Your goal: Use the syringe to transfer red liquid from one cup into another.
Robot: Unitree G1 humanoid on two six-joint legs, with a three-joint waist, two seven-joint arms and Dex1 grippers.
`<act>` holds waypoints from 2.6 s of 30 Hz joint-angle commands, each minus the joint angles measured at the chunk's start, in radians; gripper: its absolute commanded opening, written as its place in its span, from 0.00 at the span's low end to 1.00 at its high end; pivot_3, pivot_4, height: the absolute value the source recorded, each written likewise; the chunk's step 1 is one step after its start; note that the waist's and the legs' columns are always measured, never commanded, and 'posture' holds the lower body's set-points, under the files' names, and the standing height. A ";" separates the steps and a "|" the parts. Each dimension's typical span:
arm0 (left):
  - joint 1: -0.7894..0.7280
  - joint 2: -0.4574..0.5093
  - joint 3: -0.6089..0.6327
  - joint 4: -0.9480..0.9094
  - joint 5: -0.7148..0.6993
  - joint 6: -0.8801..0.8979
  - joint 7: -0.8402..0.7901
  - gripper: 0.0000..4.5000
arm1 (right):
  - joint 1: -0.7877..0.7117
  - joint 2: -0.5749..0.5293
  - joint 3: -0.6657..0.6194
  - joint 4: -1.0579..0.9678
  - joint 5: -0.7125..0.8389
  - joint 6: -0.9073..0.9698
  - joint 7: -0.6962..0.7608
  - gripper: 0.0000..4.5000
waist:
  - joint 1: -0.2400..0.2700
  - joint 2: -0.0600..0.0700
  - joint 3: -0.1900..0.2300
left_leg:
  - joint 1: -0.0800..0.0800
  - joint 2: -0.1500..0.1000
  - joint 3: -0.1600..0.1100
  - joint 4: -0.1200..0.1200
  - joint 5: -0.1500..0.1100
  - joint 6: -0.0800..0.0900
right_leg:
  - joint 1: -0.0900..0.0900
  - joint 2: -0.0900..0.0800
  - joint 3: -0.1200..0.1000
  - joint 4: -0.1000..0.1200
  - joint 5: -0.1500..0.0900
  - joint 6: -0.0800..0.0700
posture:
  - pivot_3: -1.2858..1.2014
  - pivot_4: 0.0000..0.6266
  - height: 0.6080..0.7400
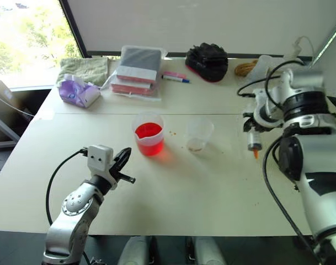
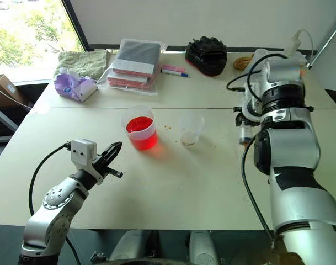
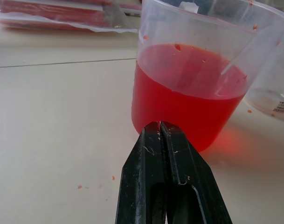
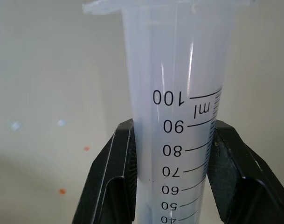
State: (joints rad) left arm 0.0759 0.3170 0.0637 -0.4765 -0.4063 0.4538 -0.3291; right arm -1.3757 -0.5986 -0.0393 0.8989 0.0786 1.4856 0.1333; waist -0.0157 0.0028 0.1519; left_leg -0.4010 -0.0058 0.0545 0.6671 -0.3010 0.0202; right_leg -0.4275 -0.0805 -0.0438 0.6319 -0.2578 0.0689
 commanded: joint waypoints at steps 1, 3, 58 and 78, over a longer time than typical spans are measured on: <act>-0.050 0.046 0.029 0.012 -0.052 0.020 -0.077 0.00 | -0.045 -0.010 -0.091 -0.069 0.006 -0.206 -0.037 0.32 | -0.005 0.000 0.000 | 0.000 0.000 0.000 0.000 0.000 0.000 | 0.000 0.001 0.000 0.000 0.000 0.000 | 0.52 0.24 1.00; -0.090 0.094 0.034 0.043 -0.065 0.020 -0.140 0.00 | -0.056 0.020 -0.195 -0.106 0.053 -0.324 -0.069 0.32 | -0.005 0.000 0.000 | 0.001 0.001 0.000 0.000 0.000 0.000 | 0.000 0.001 0.000 0.001 0.000 0.000 | 0.52 0.24 1.00; -0.966 0.486 0.186 0.524 -0.376 0.339 -0.588 0.00 | 0.628 0.530 0.271 -0.821 0.189 -1.147 0.476 0.32 | -0.003 -0.004 0.002 | 0.003 0.001 -0.002 0.002 0.007 -0.010 | 0.000 0.004 0.000 0.012 0.000 0.002 | 0.52 0.24 1.00; -0.914 0.522 0.163 0.502 -0.362 0.376 -0.660 0.16 | 0.654 0.548 0.276 -0.819 0.147 -1.174 0.490 0.32 | -0.005 -0.004 0.002 | 0.004 0.001 -0.002 0.003 0.007 -0.011 | 0.000 0.004 0.001 0.014 0.000 0.002 | 0.52 0.24 1.00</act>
State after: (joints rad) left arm -0.8321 0.8145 0.2088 0.0553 -0.7706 0.8267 -0.9822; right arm -0.7146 -0.0604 0.2450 0.1212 0.2195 0.3279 0.6188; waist -0.0204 -0.0014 0.1538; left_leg -0.3969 -0.0046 0.0525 0.6697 -0.2940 0.0093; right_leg -0.4273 -0.0763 -0.0428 0.6461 -0.2575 0.0710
